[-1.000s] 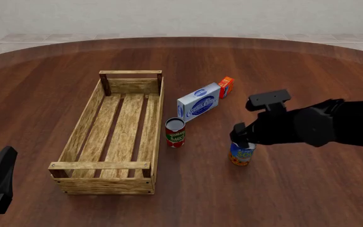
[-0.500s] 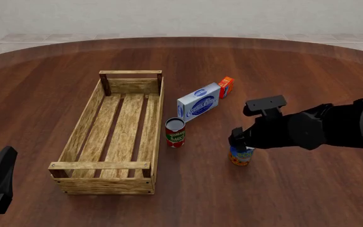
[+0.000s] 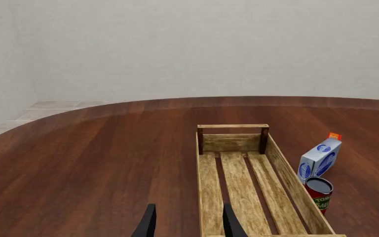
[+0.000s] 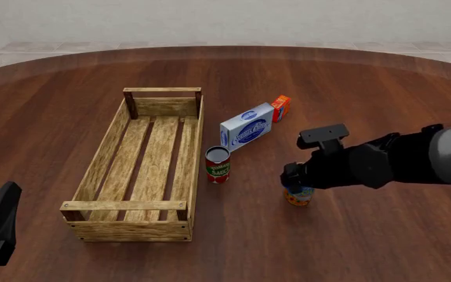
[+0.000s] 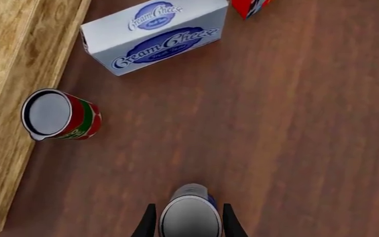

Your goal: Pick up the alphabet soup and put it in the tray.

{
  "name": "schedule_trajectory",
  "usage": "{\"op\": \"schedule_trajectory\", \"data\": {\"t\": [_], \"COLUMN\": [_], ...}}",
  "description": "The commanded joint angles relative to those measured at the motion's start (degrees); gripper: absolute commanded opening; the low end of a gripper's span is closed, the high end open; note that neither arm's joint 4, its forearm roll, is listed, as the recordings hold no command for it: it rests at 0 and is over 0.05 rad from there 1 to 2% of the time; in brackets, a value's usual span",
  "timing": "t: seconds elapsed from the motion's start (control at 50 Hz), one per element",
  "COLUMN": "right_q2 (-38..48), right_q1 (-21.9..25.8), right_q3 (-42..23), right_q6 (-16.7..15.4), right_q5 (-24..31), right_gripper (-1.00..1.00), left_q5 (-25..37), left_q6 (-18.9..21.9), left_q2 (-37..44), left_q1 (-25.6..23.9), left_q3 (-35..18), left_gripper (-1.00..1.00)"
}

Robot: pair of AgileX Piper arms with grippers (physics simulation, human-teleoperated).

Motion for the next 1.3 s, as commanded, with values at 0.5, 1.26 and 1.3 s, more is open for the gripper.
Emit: {"op": "schedule_trajectory", "data": {"t": [0.5, 1.26, 1.3], "right_q2": [-8.76, -15.56, -15.35], "right_q1": [-0.41, 6.95, 7.3], "right_q3": [-1.35, -13.01, -13.94], "right_q6": [-2.89, -5.45, -5.77], "right_q5": [6.85, 17.34, 17.6], "right_gripper": [-1.0, -1.0, -1.0], "left_q5": [-0.35, -0.35, -0.36], "left_q6": [-0.01, -0.01, 0.01], "left_q2": [0.14, 0.14, 0.13], "left_q1": [0.12, 0.12, 0.11], "left_q3": [0.08, 0.08, 0.08], "left_gripper": [1.0, 1.0, 1.0]}}
